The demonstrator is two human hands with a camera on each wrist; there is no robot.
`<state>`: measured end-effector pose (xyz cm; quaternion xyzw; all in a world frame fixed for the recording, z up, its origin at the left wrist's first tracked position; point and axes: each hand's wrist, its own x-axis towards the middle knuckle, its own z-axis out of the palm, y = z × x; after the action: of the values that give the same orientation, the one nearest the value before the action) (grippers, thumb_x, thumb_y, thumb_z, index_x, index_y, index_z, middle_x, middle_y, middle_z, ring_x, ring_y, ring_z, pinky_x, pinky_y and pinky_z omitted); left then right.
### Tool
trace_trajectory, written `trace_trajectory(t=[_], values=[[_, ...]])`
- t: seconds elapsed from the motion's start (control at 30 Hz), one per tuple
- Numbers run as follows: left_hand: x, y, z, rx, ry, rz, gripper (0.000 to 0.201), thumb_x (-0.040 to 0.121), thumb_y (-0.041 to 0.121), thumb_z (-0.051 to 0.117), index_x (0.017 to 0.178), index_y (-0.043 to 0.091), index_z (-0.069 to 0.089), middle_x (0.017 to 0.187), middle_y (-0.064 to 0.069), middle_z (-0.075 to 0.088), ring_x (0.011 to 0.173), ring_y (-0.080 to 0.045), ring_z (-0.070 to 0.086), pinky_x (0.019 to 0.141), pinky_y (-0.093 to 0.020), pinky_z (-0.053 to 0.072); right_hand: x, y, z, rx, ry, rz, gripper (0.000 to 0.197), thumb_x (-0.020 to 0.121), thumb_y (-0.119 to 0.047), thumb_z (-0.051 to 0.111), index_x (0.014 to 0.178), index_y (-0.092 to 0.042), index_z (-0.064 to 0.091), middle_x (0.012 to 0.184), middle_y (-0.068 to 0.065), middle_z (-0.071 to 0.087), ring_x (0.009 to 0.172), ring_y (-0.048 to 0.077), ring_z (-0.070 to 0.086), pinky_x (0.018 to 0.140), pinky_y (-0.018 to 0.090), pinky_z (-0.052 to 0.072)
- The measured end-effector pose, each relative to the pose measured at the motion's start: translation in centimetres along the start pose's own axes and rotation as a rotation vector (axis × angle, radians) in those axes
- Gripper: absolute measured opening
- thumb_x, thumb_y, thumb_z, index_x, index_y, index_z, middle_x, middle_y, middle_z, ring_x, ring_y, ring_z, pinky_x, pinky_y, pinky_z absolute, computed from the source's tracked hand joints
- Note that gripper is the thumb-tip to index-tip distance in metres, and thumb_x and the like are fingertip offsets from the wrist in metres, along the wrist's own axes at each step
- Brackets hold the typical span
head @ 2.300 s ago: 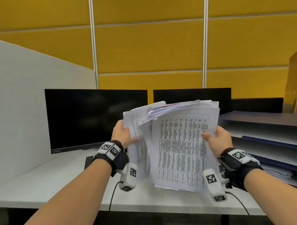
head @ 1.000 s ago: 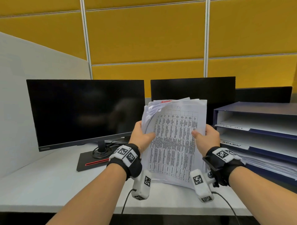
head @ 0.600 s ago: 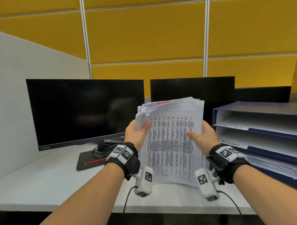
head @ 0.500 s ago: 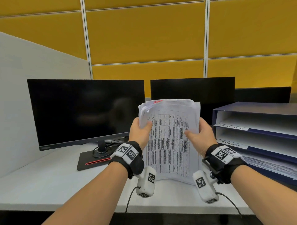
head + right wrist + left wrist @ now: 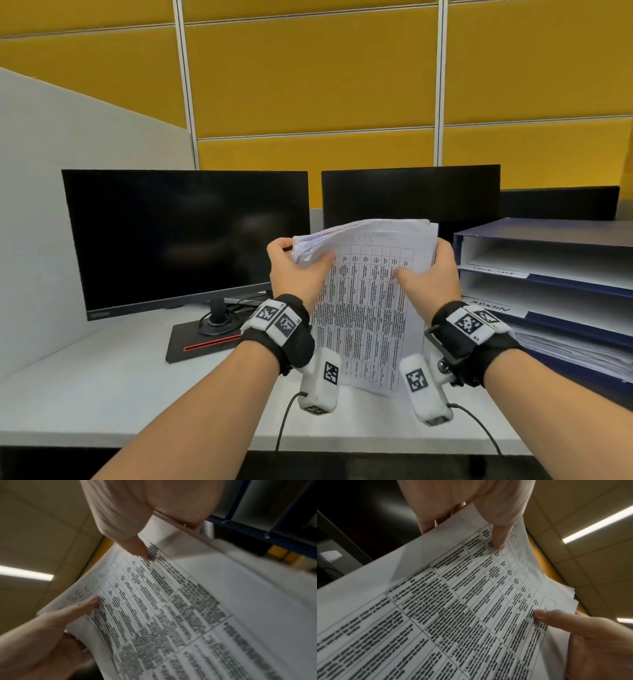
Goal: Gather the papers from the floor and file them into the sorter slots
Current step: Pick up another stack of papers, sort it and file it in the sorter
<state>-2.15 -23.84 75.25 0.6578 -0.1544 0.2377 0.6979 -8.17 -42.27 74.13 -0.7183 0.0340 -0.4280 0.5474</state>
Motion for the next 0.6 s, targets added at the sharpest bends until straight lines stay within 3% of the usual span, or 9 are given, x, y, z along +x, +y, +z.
trace_trajectory(t=[0.1,0.23,0.37,0.43,0.5,0.6], values=[[0.1,-0.1,-0.4,-0.002,0.005,0.034,0.065,0.076,0.020,0.079,0.118,0.026,0.031,0.099,0.009,0.055,0.089,-0.009,0.063,0.082,-0.036,0.058,-0.1,-0.1,-0.2,-0.041,-0.076,-0.013,0.064,0.079,-0.006,0.071,0.131,-0.020,0.036,0.113,-0.004,0.055,0.102,0.015,0.057,0.081,0.030,0.051],[0.4,-0.5,-0.7,0.089,-0.154,-0.007,0.062,0.082,0.020,0.073,0.117,0.024,0.022,0.102,0.005,0.052,0.096,-0.015,0.062,0.087,-0.040,0.056,0.0,0.0,-0.5,0.020,-0.130,0.080,0.071,0.078,-0.005,0.072,0.137,-0.016,0.033,0.119,0.000,0.055,0.108,0.016,0.055,0.086,0.030,0.049],[0.4,0.3,-0.6,0.116,-0.128,-0.008,0.034,0.094,0.025,0.056,0.114,0.021,0.028,0.097,0.001,0.054,0.089,-0.018,0.061,0.085,-0.044,0.055,-0.7,-0.6,-0.2,-0.048,-0.150,0.018,0.046,0.086,-0.002,0.063,0.127,-0.016,0.047,0.116,-0.004,0.057,0.103,0.011,0.054,0.074,0.018,0.046],[0.3,0.9,-0.3,0.107,-0.080,0.046,0.027,0.098,0.022,0.049,0.118,0.019,0.031,0.093,0.004,0.054,0.087,-0.017,0.061,0.083,-0.042,0.055,-1.0,-1.2,0.2,-0.052,-0.125,-0.052,0.040,0.089,-0.002,0.059,0.123,-0.020,0.048,0.114,-0.005,0.056,0.104,0.012,0.055,0.074,0.020,0.051],[0.1,1.0,-0.2,0.106,-0.074,0.036,0.027,0.097,0.018,0.047,0.117,0.019,0.030,0.091,0.005,0.052,0.084,-0.017,0.060,0.081,-0.042,0.054,-1.1,-1.3,0.4,-0.057,-0.132,-0.049,0.044,0.089,0.000,0.058,0.125,-0.021,0.045,0.114,-0.003,0.055,0.103,0.013,0.055,0.075,0.023,0.053],[-0.5,0.3,-0.5,0.132,-0.164,-0.075,0.037,0.094,0.014,0.052,0.119,0.015,0.025,0.089,0.002,0.048,0.077,-0.015,0.054,0.078,-0.040,0.054,-1.0,-0.6,0.3,-0.029,-0.173,0.077,0.059,0.086,0.004,0.058,0.134,-0.017,0.032,0.113,0.001,0.054,0.094,0.014,0.056,0.062,0.018,0.047]])
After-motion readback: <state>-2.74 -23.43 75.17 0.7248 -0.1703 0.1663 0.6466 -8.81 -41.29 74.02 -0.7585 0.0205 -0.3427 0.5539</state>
